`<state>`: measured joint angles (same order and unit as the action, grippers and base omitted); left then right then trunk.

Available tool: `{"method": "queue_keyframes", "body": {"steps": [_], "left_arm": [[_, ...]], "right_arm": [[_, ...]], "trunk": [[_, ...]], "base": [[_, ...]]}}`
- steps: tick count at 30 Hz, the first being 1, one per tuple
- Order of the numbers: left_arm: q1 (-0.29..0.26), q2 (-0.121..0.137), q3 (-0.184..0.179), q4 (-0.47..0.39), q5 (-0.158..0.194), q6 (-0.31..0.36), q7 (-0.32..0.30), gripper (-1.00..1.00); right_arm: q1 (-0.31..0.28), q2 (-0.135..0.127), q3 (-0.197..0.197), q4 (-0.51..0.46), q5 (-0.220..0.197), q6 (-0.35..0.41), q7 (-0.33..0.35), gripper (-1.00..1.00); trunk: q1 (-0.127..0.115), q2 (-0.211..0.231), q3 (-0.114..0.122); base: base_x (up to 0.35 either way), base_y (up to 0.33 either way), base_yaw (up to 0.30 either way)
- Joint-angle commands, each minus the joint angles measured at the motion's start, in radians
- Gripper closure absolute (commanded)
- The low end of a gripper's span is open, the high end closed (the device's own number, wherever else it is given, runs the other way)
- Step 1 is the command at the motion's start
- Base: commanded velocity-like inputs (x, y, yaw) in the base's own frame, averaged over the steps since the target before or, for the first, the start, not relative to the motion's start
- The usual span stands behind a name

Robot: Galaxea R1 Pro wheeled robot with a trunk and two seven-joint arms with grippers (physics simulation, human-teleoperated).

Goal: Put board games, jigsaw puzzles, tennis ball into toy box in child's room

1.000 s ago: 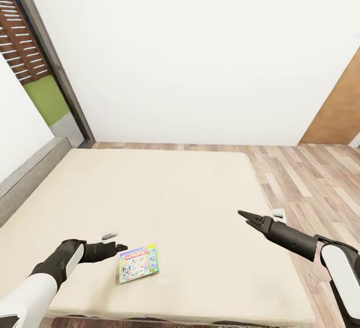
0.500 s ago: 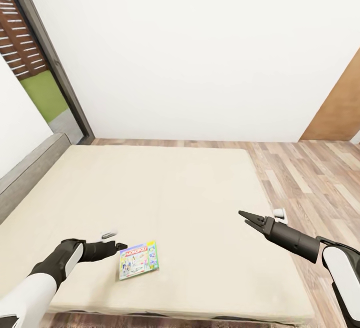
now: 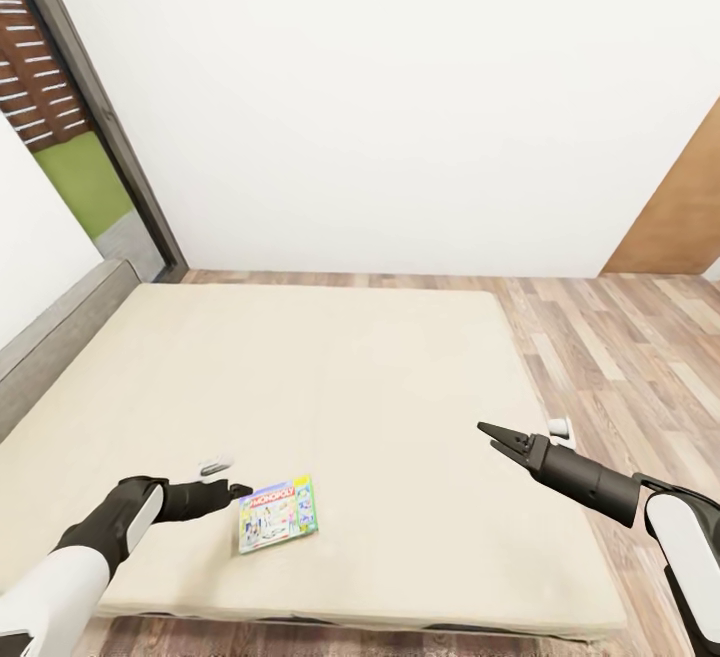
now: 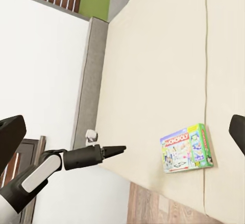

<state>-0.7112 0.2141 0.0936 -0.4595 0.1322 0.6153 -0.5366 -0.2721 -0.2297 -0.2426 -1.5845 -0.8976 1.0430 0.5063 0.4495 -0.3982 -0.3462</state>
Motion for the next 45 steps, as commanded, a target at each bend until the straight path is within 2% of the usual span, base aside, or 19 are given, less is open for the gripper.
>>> {"method": "queue_keyframes", "body": {"steps": [1, 6, 13, 22, 32, 35, 36, 38, 40, 45], "left_arm": [[-0.001, 0.000, 0.003, -0.002, 0.006, 0.008, -0.001, -1.00], [-0.001, 0.004, 0.003, -0.033, 0.002, 0.009, 0.001, -1.00], [-0.002, 0.024, 0.006, -0.048, 0.005, 0.009, -0.002, -1.00], [-0.002, 0.029, 0.006, -0.053, 0.007, 0.012, -0.002, -1.00], [-0.002, 0.046, 0.006, -0.053, 0.009, 0.013, -0.003, -1.00], [-0.003, 0.072, 0.007, -0.052, 0.011, 0.014, -0.004, -1.00], [-0.003, 0.084, 0.007, -0.052, 0.012, 0.014, -0.011, -1.00], [-0.003, 0.094, 0.007, -0.052, 0.012, 0.014, -0.027, -1.00], [-0.004, 0.105, 0.007, -0.051, 0.011, 0.012, -0.083, -1.00], [-0.004, 0.112, 0.006, -0.051, 0.008, 0.009, -0.174, -1.00]], "right_arm": [[-0.001, 0.000, -0.001, 0.000, 0.008, 0.004, 0.009, -1.00], [-0.001, 0.000, -0.001, 0.000, 0.008, 0.004, 0.010, -1.00], [0.000, -0.002, -0.011, 0.000, 0.008, 0.004, 0.011, -1.00], [0.001, 0.000, -0.016, 0.000, 0.008, 0.004, 0.010, -1.00], [0.000, 0.005, -0.014, 0.000, 0.012, 0.004, 0.005, -1.00], [-0.002, 0.007, -0.011, 0.000, 0.012, 0.004, 0.004, -1.00], [-0.002, 0.008, -0.010, 0.000, 0.013, 0.004, 0.003, -1.00], [-0.002, 0.010, -0.008, 0.000, 0.014, 0.004, 0.002, -1.00], [-0.002, 0.011, -0.006, 0.000, 0.015, 0.004, 0.002, -1.00], [-0.002, 0.012, -0.005, 0.000, 0.015, 0.004, 0.002, -1.00]], "trunk": [[0.000, -0.002, -0.003], [0.000, -0.002, -0.012], [0.000, -0.002, -0.023], [0.000, -0.002, -0.038], [0.000, -0.002, -0.054], [0.000, -0.002, -0.059], [0.000, -0.002, -0.061], [0.000, -0.002, -0.064], [0.000, -0.002, -0.068], [0.000, -0.002, -0.076]], "base": [[0.000, 0.000, 0.000], [0.000, 0.000, 0.000], [0.000, 0.000, 0.000], [0.000, 0.000, 0.000], [0.000, 0.000, 0.000], [0.000, 0.000, 0.000], [0.000, 0.000, 0.000], [0.000, 0.000, 0.000], [0.000, 0.000, 0.000], [0.000, 0.000, 0.000]]}}
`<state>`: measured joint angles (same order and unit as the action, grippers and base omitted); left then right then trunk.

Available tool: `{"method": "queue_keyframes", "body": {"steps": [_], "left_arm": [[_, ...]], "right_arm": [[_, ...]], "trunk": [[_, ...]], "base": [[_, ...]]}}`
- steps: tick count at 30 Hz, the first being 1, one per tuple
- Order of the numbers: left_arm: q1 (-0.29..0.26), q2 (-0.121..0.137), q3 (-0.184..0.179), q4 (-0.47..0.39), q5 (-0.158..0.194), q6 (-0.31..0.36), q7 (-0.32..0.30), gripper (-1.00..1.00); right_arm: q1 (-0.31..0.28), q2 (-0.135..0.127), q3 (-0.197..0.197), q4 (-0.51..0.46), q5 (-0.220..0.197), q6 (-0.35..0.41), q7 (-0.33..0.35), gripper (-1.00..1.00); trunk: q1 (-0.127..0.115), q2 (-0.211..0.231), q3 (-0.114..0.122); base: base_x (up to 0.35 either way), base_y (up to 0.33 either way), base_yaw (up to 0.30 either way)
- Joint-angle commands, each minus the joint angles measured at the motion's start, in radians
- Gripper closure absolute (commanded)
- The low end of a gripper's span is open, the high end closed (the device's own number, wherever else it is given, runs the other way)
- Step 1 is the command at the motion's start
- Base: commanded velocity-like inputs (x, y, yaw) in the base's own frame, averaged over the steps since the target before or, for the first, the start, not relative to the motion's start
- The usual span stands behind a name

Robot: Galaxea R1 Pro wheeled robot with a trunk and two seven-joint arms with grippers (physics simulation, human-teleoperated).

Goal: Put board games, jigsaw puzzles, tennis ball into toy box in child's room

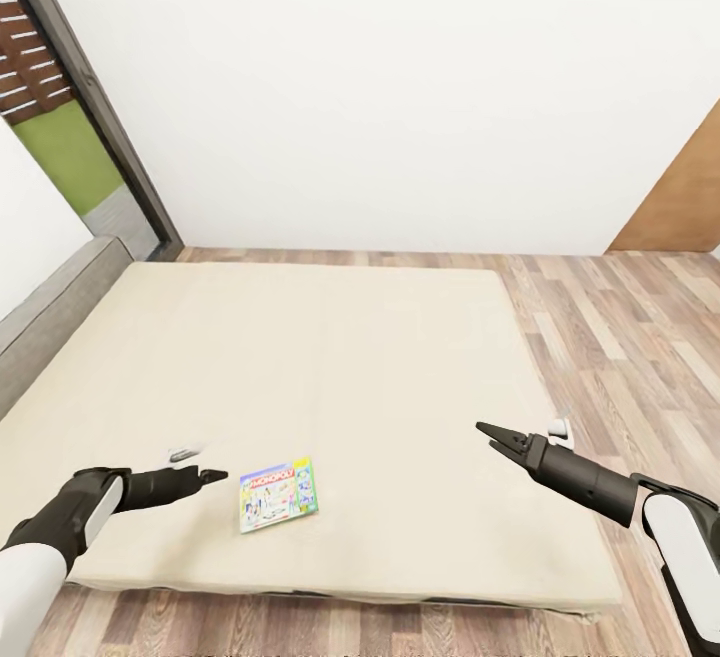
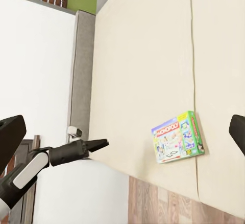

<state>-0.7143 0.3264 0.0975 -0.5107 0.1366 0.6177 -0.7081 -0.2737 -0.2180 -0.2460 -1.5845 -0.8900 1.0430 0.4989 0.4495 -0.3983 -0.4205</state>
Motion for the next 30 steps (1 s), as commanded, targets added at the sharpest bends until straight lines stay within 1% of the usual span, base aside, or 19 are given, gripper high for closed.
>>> {"method": "queue_keyframes", "body": {"steps": [1, 6, 12, 16, 21, 30], "left_arm": [[-0.001, 0.000, 0.002, 0.000, 0.003, 0.006, -0.009, -1.00], [-0.001, 0.003, 0.002, 0.000, 0.005, 0.005, -0.040, -1.00], [-0.001, 0.001, -0.001, 0.002, 0.002, 0.000, -0.109, -1.00], [-0.001, 0.002, -0.001, 0.003, 0.004, -0.038, -0.132, -1.00], [-0.001, 0.003, 0.001, 0.003, 0.003, -0.050, -0.164, -1.00], [-0.001, 0.004, 0.002, 0.003, 0.002, -0.054, -0.178, -1.00]], "right_arm": [[-0.001, 0.000, -0.001, 0.000, 0.008, 0.004, 0.009, -1.00], [-0.001, 0.000, -0.002, 0.000, 0.008, 0.004, 0.010, -1.00], [-0.001, 0.000, -0.004, 0.000, 0.008, 0.004, 0.011, -1.00], [-0.001, 0.000, -0.006, 0.000, 0.008, 0.004, 0.012, -1.00], [-0.001, -0.001, -0.011, 0.000, 0.008, 0.004, 0.015, -1.00], [-0.001, -0.002, -0.012, 0.000, 0.008, 0.004, 0.015, -1.00]], "trunk": [[0.000, -0.002, -0.003], [0.000, -0.002, -0.011], [0.000, -0.002, -0.021], [0.000, -0.002, -0.028], [0.000, -0.002, -0.036], [0.000, -0.002, -0.051]], "base": [[0.000, 0.000, 0.000], [0.000, 0.000, 0.000], [0.000, 0.000, 0.000], [0.000, 0.000, 0.000], [0.000, 0.000, 0.000], [0.000, 0.000, 0.000]]}}
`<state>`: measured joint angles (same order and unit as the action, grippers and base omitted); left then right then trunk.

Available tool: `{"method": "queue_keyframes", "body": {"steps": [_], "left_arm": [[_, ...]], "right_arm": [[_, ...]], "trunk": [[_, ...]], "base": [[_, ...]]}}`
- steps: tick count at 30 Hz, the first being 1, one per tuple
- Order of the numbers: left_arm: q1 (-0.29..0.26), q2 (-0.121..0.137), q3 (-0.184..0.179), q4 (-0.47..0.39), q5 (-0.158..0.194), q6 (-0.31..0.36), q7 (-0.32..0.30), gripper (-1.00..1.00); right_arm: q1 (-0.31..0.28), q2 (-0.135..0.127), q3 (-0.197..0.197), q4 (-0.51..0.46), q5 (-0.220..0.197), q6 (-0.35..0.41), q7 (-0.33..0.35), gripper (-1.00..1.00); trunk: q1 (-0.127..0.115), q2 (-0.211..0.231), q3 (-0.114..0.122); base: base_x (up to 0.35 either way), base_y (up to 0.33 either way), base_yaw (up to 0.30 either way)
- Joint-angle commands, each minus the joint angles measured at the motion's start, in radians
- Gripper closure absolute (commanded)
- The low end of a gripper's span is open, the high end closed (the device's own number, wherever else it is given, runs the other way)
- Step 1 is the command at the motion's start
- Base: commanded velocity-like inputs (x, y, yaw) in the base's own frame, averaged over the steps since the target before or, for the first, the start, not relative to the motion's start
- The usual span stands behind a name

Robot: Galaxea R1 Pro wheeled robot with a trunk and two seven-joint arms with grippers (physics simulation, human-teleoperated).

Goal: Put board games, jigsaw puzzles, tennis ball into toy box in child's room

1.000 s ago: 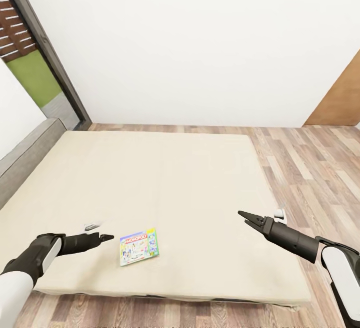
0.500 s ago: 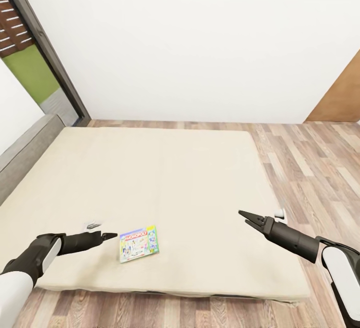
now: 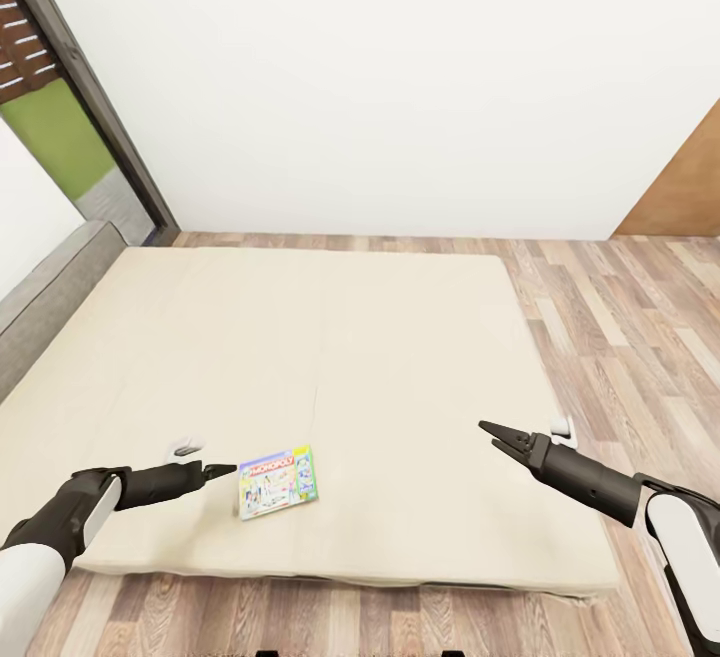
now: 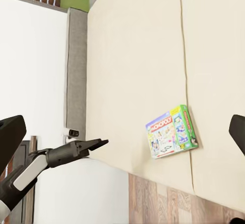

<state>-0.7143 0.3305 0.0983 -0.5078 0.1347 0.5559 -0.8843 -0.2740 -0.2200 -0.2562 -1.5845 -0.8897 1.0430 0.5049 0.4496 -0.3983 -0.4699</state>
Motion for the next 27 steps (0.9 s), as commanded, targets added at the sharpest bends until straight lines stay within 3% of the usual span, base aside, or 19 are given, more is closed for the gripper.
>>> {"method": "queue_keyframes", "body": {"steps": [1, 27], "left_arm": [[-0.001, 0.000, 0.002, 0.000, 0.004, 0.007, -0.002, -1.00], [-0.001, 0.001, 0.005, 0.000, 0.005, 0.007, 0.012, -1.00]], "right_arm": [[-0.001, 0.000, -0.001, 0.000, 0.008, 0.004, 0.009, -1.00], [-0.001, 0.002, -0.001, 0.000, 0.008, 0.004, 0.006, -1.00]], "trunk": [[0.000, -0.002, -0.003], [0.000, -0.002, -0.046]], "base": [[0.000, 0.000, 0.000], [0.000, 0.000, 0.000]]}}
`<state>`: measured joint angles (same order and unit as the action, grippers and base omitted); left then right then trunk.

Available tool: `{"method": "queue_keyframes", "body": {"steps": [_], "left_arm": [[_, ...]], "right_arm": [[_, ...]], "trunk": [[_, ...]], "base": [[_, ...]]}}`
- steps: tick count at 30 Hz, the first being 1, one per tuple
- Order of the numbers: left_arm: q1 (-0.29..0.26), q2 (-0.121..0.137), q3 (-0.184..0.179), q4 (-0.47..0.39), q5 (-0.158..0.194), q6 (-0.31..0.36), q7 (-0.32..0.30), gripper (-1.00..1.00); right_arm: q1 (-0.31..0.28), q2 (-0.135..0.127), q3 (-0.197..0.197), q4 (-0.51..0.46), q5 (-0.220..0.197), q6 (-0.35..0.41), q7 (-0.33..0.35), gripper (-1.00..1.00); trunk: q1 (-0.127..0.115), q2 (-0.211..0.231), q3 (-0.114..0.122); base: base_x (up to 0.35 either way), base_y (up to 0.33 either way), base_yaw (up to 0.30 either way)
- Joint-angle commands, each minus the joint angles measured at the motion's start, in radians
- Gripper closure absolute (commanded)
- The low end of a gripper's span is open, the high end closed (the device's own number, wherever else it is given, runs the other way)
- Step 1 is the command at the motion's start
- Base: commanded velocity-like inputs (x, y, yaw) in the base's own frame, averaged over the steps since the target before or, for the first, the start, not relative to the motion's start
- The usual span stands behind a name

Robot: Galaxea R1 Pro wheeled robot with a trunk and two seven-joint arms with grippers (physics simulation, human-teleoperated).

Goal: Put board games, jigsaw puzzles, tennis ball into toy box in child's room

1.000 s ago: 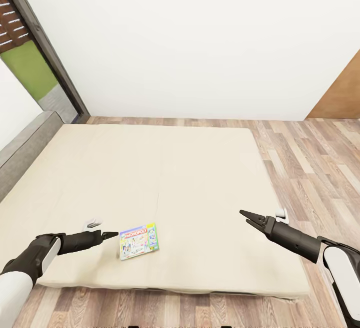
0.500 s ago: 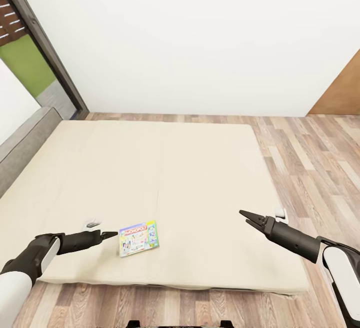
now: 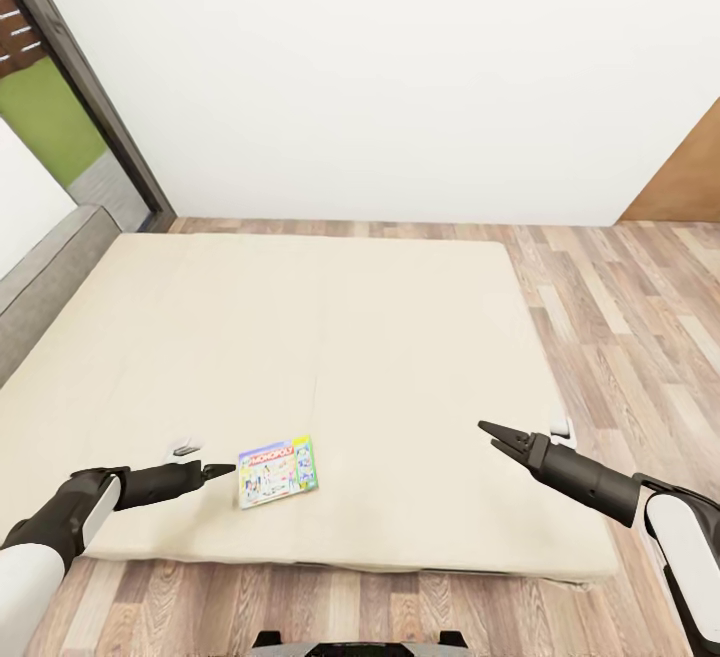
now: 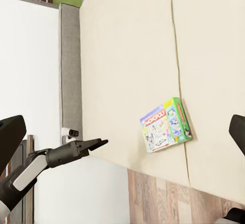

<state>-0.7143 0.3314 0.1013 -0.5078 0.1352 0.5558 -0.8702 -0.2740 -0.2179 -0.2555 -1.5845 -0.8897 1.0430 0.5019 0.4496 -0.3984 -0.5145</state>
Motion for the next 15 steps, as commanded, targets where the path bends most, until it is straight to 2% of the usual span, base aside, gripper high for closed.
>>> {"method": "queue_keyframes", "body": {"steps": [1, 11, 13, 15], "left_arm": [[-0.001, 0.000, 0.001, 0.000, 0.004, 0.007, -0.001, -1.00], [-0.001, -0.001, 0.001, 0.000, 0.004, 0.007, -0.001, -1.00], [-0.001, -0.001, 0.001, 0.000, 0.004, 0.007, 0.000, -1.00], [-0.001, -0.001, 0.001, 0.000, 0.004, 0.007, 0.000, -1.00]], "right_arm": [[-0.001, 0.000, 0.000, 0.000, 0.008, 0.004, 0.009, -1.00], [-0.001, -0.001, 0.006, 0.000, 0.002, 0.004, 0.023, -1.00], [0.000, -0.003, 0.007, 0.000, -0.003, 0.004, 0.054, -1.00], [0.001, -0.006, 0.010, 0.000, -0.006, 0.004, 0.146, -1.00]], "trunk": [[0.000, -0.002, -0.003], [0.000, -0.002, -0.019], [0.000, -0.002, -0.023], [0.000, -0.002, -0.026]], "base": [[0.000, 0.000, 0.000], [0.000, 0.000, 0.000], [0.000, 0.000, 0.000], [0.000, 0.000, 0.000]]}}
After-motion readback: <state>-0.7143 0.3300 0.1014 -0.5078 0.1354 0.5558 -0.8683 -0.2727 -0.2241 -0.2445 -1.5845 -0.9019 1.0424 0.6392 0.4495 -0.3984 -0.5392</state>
